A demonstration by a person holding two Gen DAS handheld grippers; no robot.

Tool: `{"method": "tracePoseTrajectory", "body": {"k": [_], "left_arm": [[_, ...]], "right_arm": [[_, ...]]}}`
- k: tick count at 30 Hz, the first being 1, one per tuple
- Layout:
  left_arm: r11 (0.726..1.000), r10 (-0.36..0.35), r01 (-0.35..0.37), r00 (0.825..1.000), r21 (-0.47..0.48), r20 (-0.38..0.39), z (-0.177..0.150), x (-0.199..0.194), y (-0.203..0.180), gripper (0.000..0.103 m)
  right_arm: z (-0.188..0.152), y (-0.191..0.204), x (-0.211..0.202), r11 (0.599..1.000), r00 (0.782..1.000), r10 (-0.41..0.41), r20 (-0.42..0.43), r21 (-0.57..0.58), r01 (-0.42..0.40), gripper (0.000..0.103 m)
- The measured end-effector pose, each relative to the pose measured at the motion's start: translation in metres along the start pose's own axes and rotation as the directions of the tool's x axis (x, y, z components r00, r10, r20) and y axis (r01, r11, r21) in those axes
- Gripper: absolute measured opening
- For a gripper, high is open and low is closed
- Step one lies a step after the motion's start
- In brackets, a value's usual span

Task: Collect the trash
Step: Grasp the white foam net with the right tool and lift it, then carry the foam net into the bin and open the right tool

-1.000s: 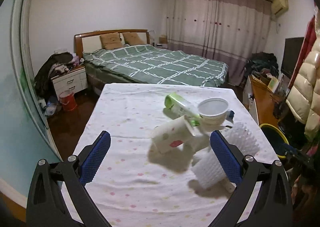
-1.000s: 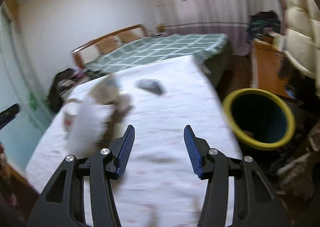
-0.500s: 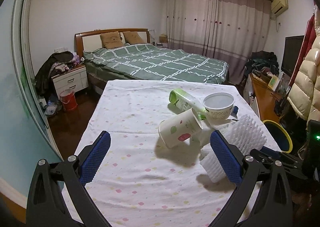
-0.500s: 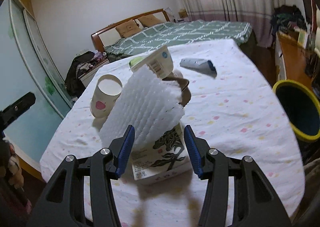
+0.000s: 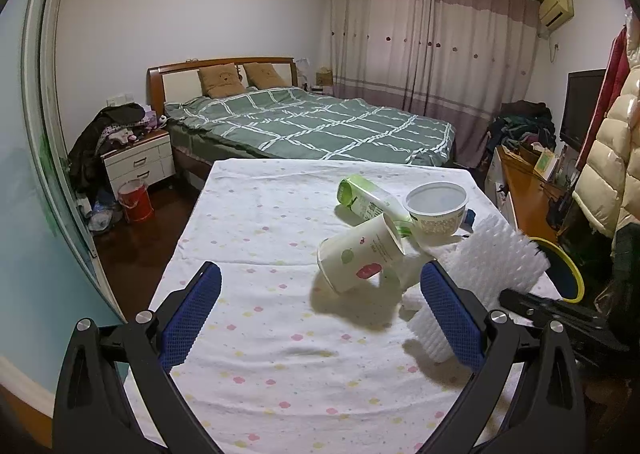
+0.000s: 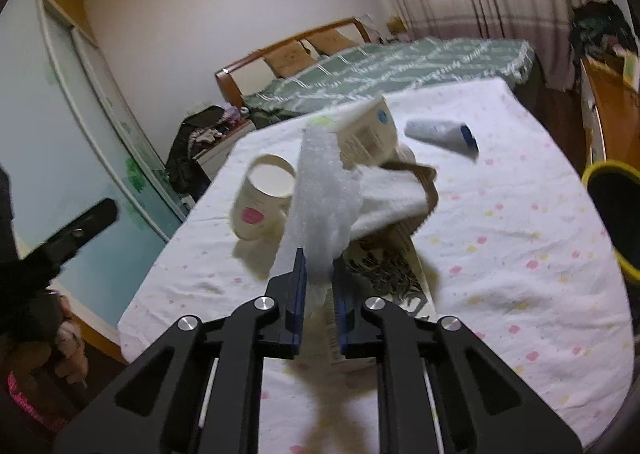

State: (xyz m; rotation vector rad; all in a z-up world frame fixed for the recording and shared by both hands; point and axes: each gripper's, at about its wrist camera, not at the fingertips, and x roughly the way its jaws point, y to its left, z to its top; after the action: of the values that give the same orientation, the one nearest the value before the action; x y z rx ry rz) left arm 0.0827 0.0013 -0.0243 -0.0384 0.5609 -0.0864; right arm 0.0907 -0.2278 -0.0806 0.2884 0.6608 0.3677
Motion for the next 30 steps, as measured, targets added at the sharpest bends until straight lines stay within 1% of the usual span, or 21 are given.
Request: {"method": "tracePoseTrajectory", "body": {"k": [5, 7, 11, 14, 16, 19, 22, 23, 26, 27, 30], "left_arm": [[1.000, 0.001, -0.001, 1.000, -0.001, 0.003, -0.001, -0.003, 0.001, 0.098], [1.000, -0.002, 0.002, 1.000, 0.000, 0.003, -0.002, -0.003, 0.000, 0.098], [1.000, -0.009, 0.009, 1.000, 0.013, -0.002, -0.002, -0.002, -0.003, 0.098], [1.000, -0.014, 0.014, 1.000, 0.018, -0.009, -0.002, 0.000, -0.006, 0.098], [1.000, -0.014, 0.014, 1.000, 0.024, -0.014, -0.002, 0.001, -0.008, 0.098], [0.999, -0.012, 0.012, 1.000, 0.034, -0.022, -0.001, 0.003, -0.013, 0.098], [0.999, -0.007, 0.008, 1.000, 0.043, -0.031, 0.001, 0.008, -0.019, 0.098], [0.999, -0.006, 0.008, 0.999, 0.045, -0.033, 0.002, 0.010, -0.019, 0.098], [0.998, -0.007, 0.009, 0.999, 0.055, -0.041, 0.003, 0.015, -0.026, 0.098], [0.998, -0.008, 0.010, 0.999, 0.060, -0.045, 0.003, 0.017, -0.029, 0.098], [0.997, -0.012, 0.016, 0.998, 0.076, -0.055, 0.004, 0.022, -0.037, 0.098]], "right_arm": [[0.007, 0.014, -0.023, 0.999, 0.998, 0.018, 0.061, -0.053, -0.014, 0.012], [0.009, 0.018, -0.032, 0.998, 0.996, 0.013, 0.088, -0.070, -0.006, 0.012], [0.018, 0.013, -0.052, 0.997, 0.987, -0.019, 0.157, -0.070, 0.031, 0.012], [0.024, 0.000, -0.066, 0.995, 0.975, -0.077, 0.210, -0.053, 0.090, 0.012], [0.028, -0.013, -0.077, 0.990, 0.962, -0.124, 0.244, -0.032, 0.136, 0.012], [0.036, -0.040, -0.096, 0.978, 0.935, -0.205, 0.289, 0.016, 0.209, 0.012], [0.043, -0.073, -0.113, 0.953, 0.898, -0.302, 0.320, 0.069, 0.296, 0.012], [0.045, -0.088, -0.117, 0.939, 0.882, -0.342, 0.324, 0.094, 0.330, 0.012], [0.047, -0.130, -0.125, 0.901, 0.846, -0.434, 0.311, 0.162, 0.402, 0.012], [0.048, -0.146, -0.125, 0.882, 0.832, -0.470, 0.295, 0.184, 0.433, 0.012], [0.048, -0.187, -0.124, 0.838, 0.805, -0.540, 0.244, 0.237, 0.491, 0.012]]}}
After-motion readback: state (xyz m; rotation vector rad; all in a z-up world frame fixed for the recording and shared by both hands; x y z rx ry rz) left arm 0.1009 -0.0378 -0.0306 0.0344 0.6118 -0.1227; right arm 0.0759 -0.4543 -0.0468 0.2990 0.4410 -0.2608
